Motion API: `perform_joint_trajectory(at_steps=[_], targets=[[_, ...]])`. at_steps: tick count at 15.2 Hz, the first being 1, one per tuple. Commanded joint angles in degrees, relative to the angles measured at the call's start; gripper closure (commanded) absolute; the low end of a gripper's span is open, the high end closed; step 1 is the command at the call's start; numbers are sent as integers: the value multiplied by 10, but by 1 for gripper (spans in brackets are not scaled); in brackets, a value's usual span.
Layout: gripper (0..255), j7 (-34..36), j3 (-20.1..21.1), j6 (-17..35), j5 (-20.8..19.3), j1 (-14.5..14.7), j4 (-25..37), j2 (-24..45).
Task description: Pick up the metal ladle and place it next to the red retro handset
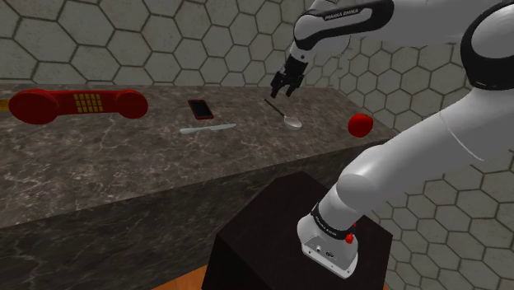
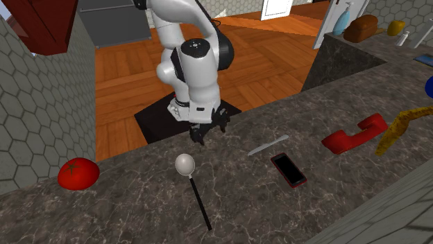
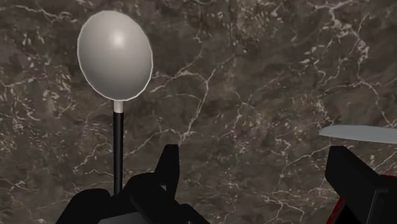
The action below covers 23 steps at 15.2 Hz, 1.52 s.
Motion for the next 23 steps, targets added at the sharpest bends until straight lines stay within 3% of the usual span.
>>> perform_joint_trajectory(at_steps=[1, 7, 13, 23], targets=[[0, -12, -17, 24, 8, -6, 6, 28], [0, -64, -65, 97, 66, -16, 45, 141], [0, -136, -89, 144, 164, -42, 107, 266], [0, -169, -74, 191, 213, -51, 105, 321]])
